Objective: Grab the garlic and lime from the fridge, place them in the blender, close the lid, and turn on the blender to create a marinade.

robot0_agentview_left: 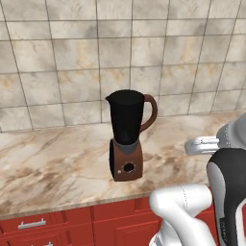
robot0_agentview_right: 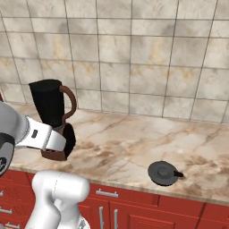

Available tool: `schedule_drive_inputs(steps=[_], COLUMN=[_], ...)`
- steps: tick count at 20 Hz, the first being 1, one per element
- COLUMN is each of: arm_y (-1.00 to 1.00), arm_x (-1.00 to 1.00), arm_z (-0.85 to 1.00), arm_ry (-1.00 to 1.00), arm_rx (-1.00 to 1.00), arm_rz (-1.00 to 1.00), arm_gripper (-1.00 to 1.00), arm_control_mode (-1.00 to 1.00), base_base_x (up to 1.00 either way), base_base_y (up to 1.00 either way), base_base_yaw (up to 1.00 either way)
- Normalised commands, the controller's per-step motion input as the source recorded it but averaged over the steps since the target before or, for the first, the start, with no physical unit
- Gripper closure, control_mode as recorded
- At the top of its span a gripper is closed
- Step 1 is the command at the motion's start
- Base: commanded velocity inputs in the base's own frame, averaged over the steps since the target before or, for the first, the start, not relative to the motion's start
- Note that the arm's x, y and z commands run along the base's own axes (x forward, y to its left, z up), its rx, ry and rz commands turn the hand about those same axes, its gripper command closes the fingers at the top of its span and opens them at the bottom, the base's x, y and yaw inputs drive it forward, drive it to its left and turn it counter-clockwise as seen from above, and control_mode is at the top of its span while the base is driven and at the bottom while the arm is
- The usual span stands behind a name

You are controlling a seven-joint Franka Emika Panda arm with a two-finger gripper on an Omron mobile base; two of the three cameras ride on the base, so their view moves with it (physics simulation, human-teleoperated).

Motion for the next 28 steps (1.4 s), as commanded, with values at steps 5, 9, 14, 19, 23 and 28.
schedule_drive_inputs(steps=[5,9,14,19,23,28], arm_y=[0.16,0.39,0.15,0.34,0.59,0.55], arm_x=[-0.02,0.09,0.45,0.8,0.93,0.76], arm_z=[0.8,1.0,0.98,0.22,-0.24,-0.46], arm_ry=[-0.07,0.0,0.05,0.02,0.02,0.02], arm_rx=[0.0,-0.01,0.0,-0.01,-0.07,-0.16], arm_rz=[0.03,0.02,0.07,0.19,0.18,0.09], arm_gripper=[1.0,1.0,1.0,1.0,1.0,1.0], arm_control_mode=[-1.0,-1.0,-1.0,-1.0,-1.0,-1.0], base_base_x=[0.0,0.0,0.0,0.0,0.0,0.0], base_base_y=[0.0,0.0,0.0,0.0,0.0,0.0], base_base_yaw=[0.0,0.0,0.0,0.0,0.0,0.0])
